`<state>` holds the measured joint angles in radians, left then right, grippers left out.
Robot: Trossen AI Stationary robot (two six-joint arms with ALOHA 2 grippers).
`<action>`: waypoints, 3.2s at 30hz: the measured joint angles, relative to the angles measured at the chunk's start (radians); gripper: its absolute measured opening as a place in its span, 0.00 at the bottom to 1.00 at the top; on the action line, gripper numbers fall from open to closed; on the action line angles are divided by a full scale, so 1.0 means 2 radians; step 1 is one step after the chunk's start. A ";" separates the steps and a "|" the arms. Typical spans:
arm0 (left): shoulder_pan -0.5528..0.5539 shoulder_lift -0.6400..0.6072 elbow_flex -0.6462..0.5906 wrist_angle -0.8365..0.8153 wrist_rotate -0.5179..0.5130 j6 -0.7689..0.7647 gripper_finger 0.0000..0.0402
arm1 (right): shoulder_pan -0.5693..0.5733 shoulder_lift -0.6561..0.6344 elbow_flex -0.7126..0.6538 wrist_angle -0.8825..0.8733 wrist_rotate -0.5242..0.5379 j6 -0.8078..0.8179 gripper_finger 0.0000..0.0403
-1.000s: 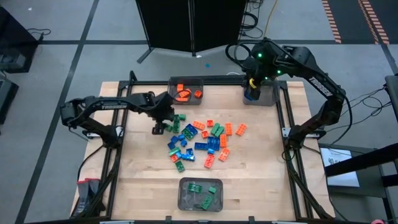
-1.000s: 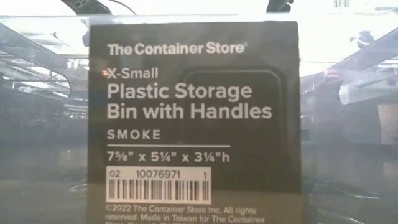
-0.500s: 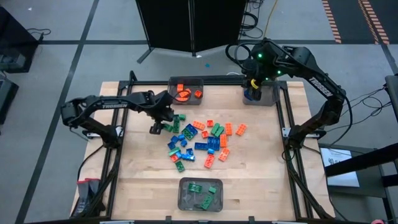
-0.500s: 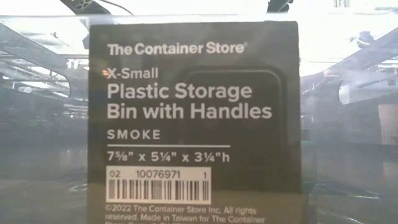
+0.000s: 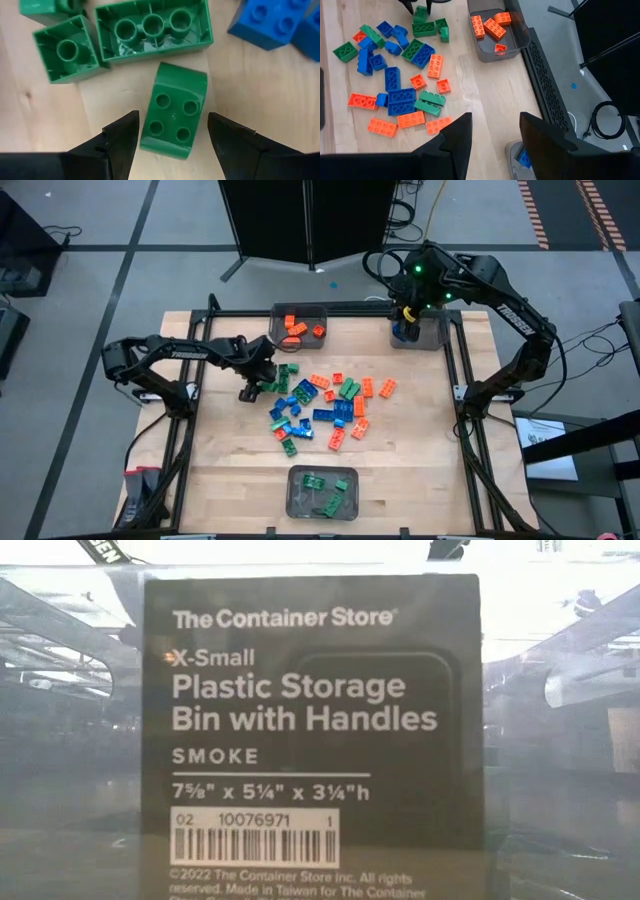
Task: Sort blocks
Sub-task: Put the green game piece into the bottom black bin
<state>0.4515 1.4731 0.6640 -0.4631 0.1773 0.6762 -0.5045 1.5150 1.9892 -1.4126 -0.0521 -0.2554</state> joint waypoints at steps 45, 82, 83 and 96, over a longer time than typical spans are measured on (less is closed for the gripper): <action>-0.047 -0.262 0.121 0.156 -0.040 -0.335 0.32 | 0.000 -0.029 -0.178 0.396 -0.363 -0.023 0.40; -0.155 -0.151 0.073 0.426 -0.080 -0.334 0.32 | 0.113 -0.028 -0.409 0.882 -0.170 0.107 0.80; -0.155 -0.148 0.073 0.427 -0.079 -0.334 0.32 | 0.113 -0.028 -0.409 0.883 -0.170 0.107 0.80; -0.155 -0.134 0.073 0.463 -0.078 -0.331 0.32 | 0.113 -0.028 -0.409 0.883 -0.171 0.108 0.81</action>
<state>0.1413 1.2049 0.8105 0.4629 0.0223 0.0139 -0.2794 1.4590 1.1717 0.3542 -0.3938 -0.0387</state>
